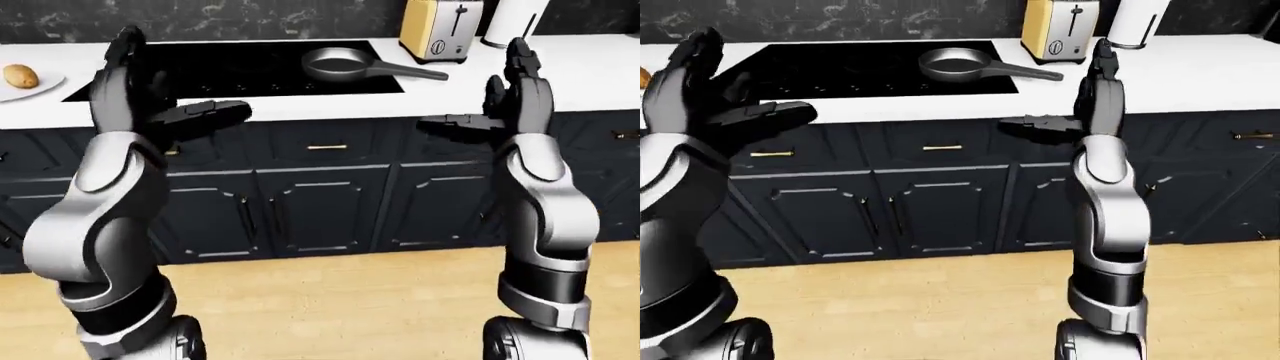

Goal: Pick the potato from the plate and place it in the pan.

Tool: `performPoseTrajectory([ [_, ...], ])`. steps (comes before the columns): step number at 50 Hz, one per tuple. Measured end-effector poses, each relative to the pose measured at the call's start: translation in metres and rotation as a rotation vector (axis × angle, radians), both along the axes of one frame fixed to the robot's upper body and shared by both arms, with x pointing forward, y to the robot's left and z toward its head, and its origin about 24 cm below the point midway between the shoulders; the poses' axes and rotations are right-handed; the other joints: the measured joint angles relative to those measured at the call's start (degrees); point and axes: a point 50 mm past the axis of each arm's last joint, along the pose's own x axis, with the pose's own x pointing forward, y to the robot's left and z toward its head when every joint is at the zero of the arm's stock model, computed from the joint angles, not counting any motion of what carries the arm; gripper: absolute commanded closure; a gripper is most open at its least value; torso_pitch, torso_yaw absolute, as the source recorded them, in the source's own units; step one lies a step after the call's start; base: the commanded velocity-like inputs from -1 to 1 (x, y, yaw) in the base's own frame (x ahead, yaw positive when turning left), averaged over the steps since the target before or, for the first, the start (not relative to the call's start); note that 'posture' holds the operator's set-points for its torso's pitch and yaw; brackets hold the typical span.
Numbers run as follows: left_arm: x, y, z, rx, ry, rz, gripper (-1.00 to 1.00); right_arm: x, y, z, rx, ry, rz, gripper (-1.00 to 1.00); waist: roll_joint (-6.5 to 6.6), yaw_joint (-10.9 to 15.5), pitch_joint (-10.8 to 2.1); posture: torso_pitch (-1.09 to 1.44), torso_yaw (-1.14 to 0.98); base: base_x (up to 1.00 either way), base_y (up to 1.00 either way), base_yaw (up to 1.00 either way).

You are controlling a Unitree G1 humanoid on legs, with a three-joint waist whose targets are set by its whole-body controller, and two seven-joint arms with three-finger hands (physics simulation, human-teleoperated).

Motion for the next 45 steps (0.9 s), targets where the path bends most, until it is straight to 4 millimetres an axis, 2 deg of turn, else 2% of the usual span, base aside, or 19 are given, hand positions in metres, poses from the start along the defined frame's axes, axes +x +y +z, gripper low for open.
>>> performPoseTrajectory([
  [5,-0.002,0.001,0.053,-0.005,-0.061,0.032,-1.00,0.013,0.014,0.065,-0.043,-0.113,0.011,-1.00,0.48,0.1,0.74,0.00,0.00,0.00,0.00,0.00],
  [9,-0.002,-0.002,0.083,-0.027,-0.105,0.042,-1.00,0.018,0.020,0.095,-0.044,-0.173,0.037,-1.00,0.42,0.1,1.06,0.00,0.00,0.00,0.00,0.00],
  [14,-0.007,-0.006,0.087,0.010,-0.122,0.028,-1.00,0.025,0.028,0.116,-0.103,-0.187,0.048,-1.00,0.78,-0.2,1.62,0.00,0.00,0.00,0.26,0.00],
  [18,-0.001,-0.007,0.082,0.045,-0.094,0.026,-1.00,0.024,0.036,0.112,-0.169,-0.176,0.071,-1.00,-2.00,-0.6,0.58,0.00,0.00,0.00,0.91,0.00],
  [20,-0.003,-0.005,0.084,0.044,-0.114,0.036,-1.00,0.022,0.038,0.115,-0.187,-0.189,0.083,-1.00,-1.83,-0.6,0.62,0.00,0.00,0.00,1.00,0.00],
  [24,-0.008,-0.003,0.090,0.036,-0.154,0.052,-1.00,0.019,0.033,0.118,-0.191,-0.214,0.070,-1.00,-0.17,-0.8,1.50,0.00,0.00,0.00,1.00,0.00],
  [27,-0.010,-0.005,0.093,0.033,-0.163,0.048,-1.00,0.021,0.029,0.116,-0.184,-0.200,0.054,-1.00,1.62,-1.1,1.85,0.00,0.00,0.00,1.00,0.00],
  [29,-0.011,-0.006,0.095,0.035,-0.171,0.043,-1.00,0.021,0.030,0.115,-0.184,-0.197,0.052,-1.00,3.40,-1.3,1.92,0.00,0.00,0.00,0.93,0.00],
  [30,-0.012,-0.007,0.096,0.036,-0.177,0.040,-1.00,0.020,0.031,0.117,-0.184,-0.202,0.056,-1.00,4.84,-1.4,1.77,0.00,0.00,0.00,0.55,0.00],
  [31,-0.014,-0.007,0.098,0.038,-0.186,0.041,-1.00,0.020,0.033,0.119,-0.175,-0.211,0.069,-1.00,7.10,-1.3,1.37,0.00,0.00,0.00,0.55,0.00],
  [33,-0.013,-0.003,0.093,0.031,-0.172,0.056,-1.00,0.022,0.040,0.112,-0.173,-0.201,0.104,-1.00,6.20,-0.6,2.44,0.00,0.00,0.00,0.55,0.00],
  [35,-0.012,-0.001,0.092,0.029,-0.157,0.073,-1.00,0.026,0.044,0.107,-0.179,-0.171,0.128,-1.00,5.66,-0.3,1.87,0.00,0.00,0.00,0.55,0.00],
  [37,-0.013,-0.002,0.096,0.032,-0.171,0.072,-1.00,0.026,0.044,0.109,-0.180,-0.173,0.130,-1.00,4.11,-0.3,1.31,0.00,0.00,0.00,0.55,0.00],
  [40,-0.017,-0.005,0.099,0.037,-0.197,0.063,-1.00,0.021,0.043,0.117,-0.185,-0.216,0.120,-1.00,2.10,-0.1,1.35,0.00,0.00,0.00,0.54,0.00],
  [45,-0.013,-0.005,0.094,0.041,-0.175,0.065,-1.00,0.019,0.045,0.120,-0.194,-0.240,0.121,-1.00,1.10,0.1,1.67,0.00,0.00,0.00,0.55,0.00],
])
